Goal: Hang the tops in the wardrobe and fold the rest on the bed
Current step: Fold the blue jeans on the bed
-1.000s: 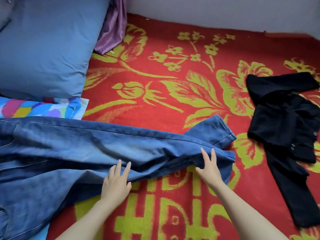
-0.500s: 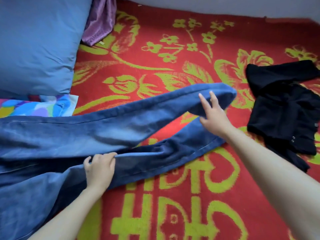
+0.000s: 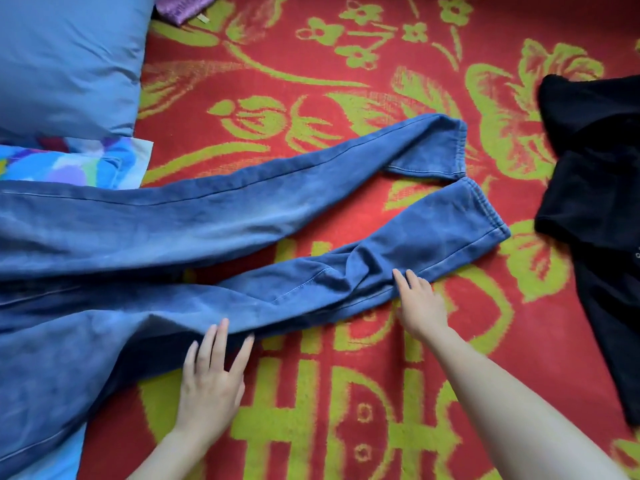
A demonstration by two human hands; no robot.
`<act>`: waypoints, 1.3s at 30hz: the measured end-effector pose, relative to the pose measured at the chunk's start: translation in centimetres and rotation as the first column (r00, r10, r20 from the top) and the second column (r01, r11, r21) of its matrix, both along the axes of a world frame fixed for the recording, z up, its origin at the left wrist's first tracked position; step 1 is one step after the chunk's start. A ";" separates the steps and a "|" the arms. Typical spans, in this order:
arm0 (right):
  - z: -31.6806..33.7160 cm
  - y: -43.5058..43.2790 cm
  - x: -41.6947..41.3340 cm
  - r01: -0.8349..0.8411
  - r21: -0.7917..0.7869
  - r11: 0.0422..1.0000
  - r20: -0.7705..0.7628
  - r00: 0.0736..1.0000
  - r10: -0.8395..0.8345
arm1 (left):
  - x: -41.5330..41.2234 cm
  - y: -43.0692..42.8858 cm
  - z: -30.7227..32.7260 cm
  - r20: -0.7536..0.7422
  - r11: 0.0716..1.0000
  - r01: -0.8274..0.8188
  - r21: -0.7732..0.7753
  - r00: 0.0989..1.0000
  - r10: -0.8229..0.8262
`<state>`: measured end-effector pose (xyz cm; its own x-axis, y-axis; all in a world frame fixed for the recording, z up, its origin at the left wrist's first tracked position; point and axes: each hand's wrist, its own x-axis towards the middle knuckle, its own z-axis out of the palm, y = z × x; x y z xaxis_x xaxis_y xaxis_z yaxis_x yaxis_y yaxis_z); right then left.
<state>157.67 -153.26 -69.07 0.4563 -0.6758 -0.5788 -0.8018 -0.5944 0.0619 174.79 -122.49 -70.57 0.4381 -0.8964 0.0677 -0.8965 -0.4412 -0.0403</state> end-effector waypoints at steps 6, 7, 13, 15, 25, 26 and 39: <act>-2.2 -1.2 -0.7 0.021 -0.138 0.990 0.283 0.959 0.019 | 2.2 -0.9 -2.8 -0.020 0.997 -0.076 0.000 0.997 0.076; -2.4 -1.4 -0.7 0.026 -0.146 0.989 0.283 0.959 0.016 | 2.6 -1.2 -2.9 -0.005 0.996 -0.085 -0.004 0.996 0.085; -1.3 -0.9 -1.7 -0.105 -0.296 0.949 0.208 0.963 0.171 | 5.0 -2.1 -1.6 0.142 1.000 0.005 -0.006 0.990 -0.004; -0.6 0.6 -3.9 -0.266 -0.436 0.860 0.156 0.919 0.363 | 4.4 -1.4 -1.1 0.153 0.998 0.065 -0.026 0.986 -0.060; 3.2 9.2 -22.2 -0.318 -0.533 0.784 0.079 0.904 0.420 | -7.2 6.3 1.9 0.000 0.944 0.325 -0.051 0.945 -0.326; 3.7 10.0 -23.2 -0.302 -0.522 0.797 0.084 0.912 0.401 | -8.1 6.8 1.9 -0.034 0.941 0.336 -0.034 0.941 -0.337; 4.7 13.5 -26.6 0.399 -0.059 0.915 -0.030 0.916 -0.401 | -12.7 8.4 2.4 -0.383 0.911 0.265 0.316 0.914 -0.133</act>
<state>131.05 -139.74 -64.39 0.1184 -0.8257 -0.5515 -0.9680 -0.2198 0.1212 162.10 -114.13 -68.21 0.1840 -0.9015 -0.3916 -0.9488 -0.2669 0.1688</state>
